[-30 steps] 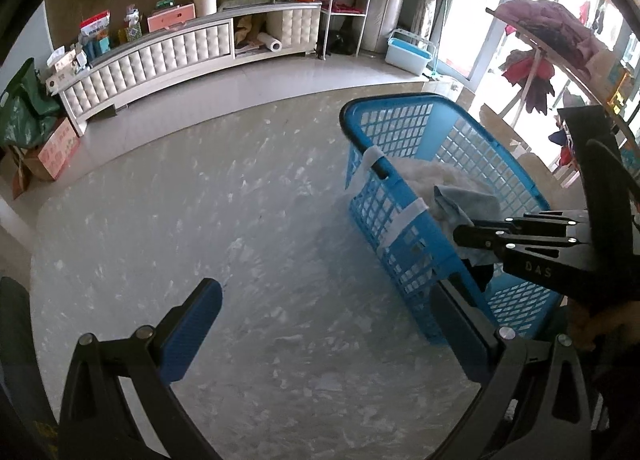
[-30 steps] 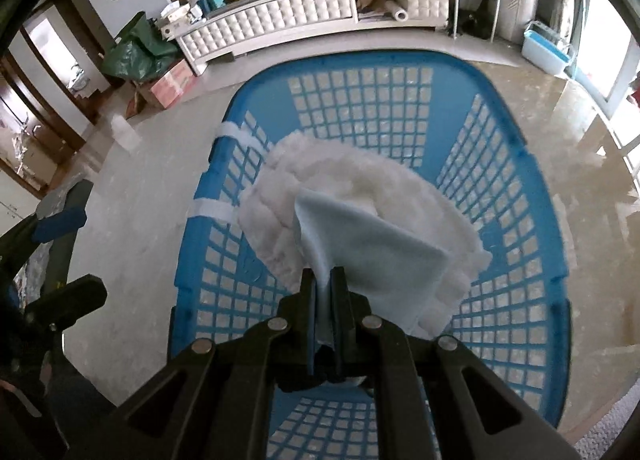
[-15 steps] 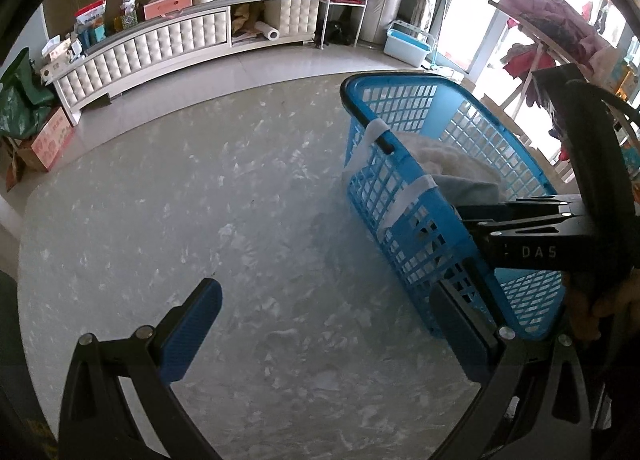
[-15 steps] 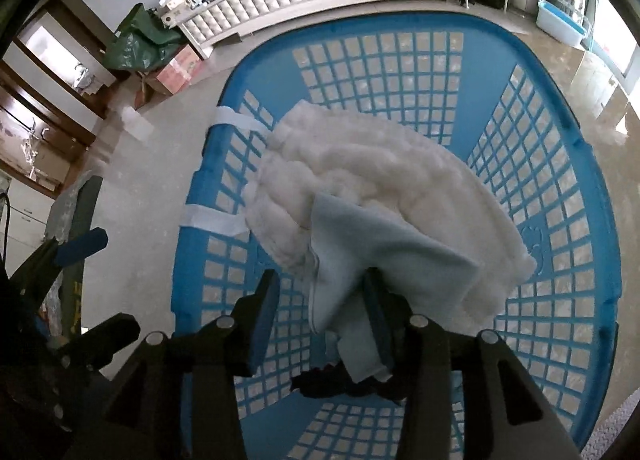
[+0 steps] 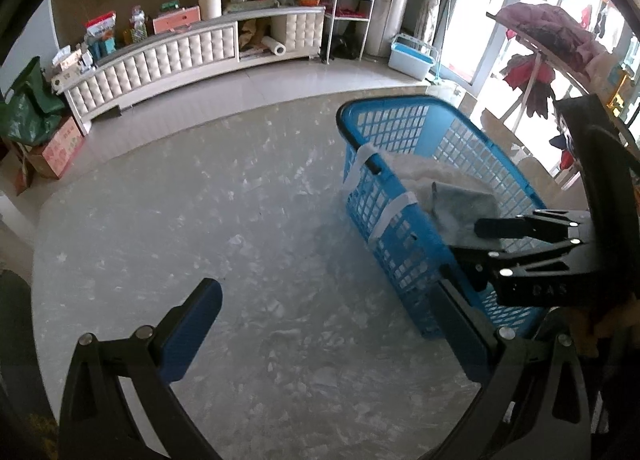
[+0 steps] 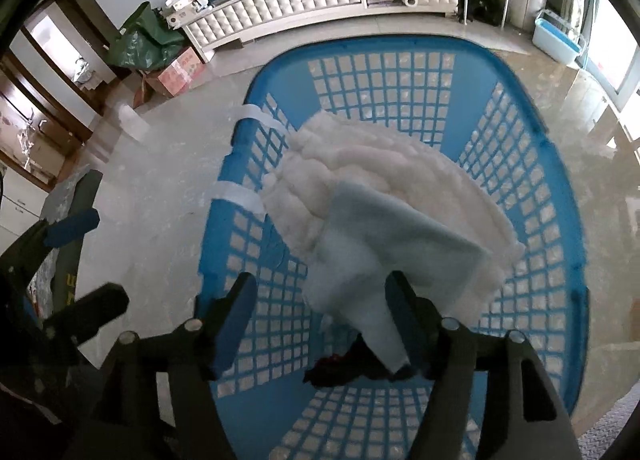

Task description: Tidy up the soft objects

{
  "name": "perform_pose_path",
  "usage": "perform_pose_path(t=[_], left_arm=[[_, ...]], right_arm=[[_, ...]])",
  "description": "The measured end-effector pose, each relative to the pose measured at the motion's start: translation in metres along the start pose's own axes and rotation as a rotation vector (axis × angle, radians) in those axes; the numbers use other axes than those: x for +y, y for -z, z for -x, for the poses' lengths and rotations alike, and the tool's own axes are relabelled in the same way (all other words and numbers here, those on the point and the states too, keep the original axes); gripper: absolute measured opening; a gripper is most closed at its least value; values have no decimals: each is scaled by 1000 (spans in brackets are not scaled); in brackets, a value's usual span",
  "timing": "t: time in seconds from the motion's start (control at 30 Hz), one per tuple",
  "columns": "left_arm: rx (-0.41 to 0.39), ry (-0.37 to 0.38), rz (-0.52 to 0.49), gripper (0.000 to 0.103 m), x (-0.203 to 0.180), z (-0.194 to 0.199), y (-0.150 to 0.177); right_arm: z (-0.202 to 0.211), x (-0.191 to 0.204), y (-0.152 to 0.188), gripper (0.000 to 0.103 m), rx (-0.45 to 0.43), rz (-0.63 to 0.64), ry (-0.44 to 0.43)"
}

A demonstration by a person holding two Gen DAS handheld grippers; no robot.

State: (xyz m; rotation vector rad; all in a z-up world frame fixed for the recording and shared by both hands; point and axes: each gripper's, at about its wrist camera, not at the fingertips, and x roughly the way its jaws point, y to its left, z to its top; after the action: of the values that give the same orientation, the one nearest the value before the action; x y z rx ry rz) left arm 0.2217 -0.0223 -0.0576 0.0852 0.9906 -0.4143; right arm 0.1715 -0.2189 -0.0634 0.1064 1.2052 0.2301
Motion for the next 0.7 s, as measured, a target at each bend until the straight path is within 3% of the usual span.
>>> perform_pose_path(t=[0.1, 0.27, 0.37, 0.4, 0.53, 0.6, 0.7], left_arm=[[-25, -22, -6, 103, -5, 13, 2], [-101, -105, -5, 103, -18, 41, 10], [-149, -116, 11, 103, -24, 60, 16], [-165, -125, 17, 103, -26, 67, 18], [-235, -182, 26, 103, -35, 96, 26], [-270, -186, 39, 103, -37, 112, 31], [-320, -192, 57, 103, -42, 136, 37]], right_arm=[[14, -3, 9, 76, -21, -1, -10], [41, -9, 23, 77, -79, -4, 4], [63, -10, 34, 81, -131, 11, 29], [73, -12, 41, 87, -155, 16, 31], [98, 0, 50, 93, -245, 36, 32], [109, 11, 52, 103, -300, 49, 49], [125, 24, 59, 103, -380, 75, 74]])
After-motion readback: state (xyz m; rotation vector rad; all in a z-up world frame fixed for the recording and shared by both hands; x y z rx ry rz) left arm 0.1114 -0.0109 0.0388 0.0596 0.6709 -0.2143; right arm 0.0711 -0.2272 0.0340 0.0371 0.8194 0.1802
